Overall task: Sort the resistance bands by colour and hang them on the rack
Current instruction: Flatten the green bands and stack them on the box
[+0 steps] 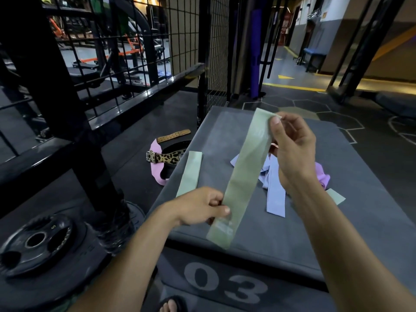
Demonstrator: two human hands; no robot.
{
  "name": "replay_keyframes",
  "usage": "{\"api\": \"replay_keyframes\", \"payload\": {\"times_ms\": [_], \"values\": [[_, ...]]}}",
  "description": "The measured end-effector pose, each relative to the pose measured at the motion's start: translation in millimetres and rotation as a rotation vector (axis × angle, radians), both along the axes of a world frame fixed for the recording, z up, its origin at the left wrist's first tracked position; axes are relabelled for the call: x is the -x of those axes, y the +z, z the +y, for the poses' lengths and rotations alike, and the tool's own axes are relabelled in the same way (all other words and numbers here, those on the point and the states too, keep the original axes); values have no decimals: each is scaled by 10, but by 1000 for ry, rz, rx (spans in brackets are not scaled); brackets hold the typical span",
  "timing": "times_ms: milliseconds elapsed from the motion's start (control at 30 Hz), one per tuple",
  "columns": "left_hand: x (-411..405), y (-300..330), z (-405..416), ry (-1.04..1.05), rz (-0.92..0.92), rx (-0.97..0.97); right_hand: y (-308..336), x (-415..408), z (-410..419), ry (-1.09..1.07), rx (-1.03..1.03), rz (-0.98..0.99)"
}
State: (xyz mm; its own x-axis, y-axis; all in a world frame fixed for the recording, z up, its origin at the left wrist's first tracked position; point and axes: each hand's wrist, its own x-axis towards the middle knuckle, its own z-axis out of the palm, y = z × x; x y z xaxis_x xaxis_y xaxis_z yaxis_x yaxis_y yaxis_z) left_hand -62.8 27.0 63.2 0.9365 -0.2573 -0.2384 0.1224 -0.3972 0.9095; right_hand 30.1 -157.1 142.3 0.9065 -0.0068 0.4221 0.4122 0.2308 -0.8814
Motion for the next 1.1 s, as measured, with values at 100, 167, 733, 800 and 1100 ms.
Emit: {"api": "replay_keyframes", "payload": {"times_ms": [100,167,733,800,1100], "values": [[55,26,162,103,2,-52,-158,-112,-7,-53,1,97],[83,54,287,240,-9,-40,-299,-194,10,-75,18,196],[-96,51,849,535,65,-302,-423,-1402,1264,142,308,364],[-118,46,858,518,140,-369,-584,-1495,1396,176,398,388],[-269,-16,888,412,231,-612,-1301,-1840,1710,147,679,339]]}}
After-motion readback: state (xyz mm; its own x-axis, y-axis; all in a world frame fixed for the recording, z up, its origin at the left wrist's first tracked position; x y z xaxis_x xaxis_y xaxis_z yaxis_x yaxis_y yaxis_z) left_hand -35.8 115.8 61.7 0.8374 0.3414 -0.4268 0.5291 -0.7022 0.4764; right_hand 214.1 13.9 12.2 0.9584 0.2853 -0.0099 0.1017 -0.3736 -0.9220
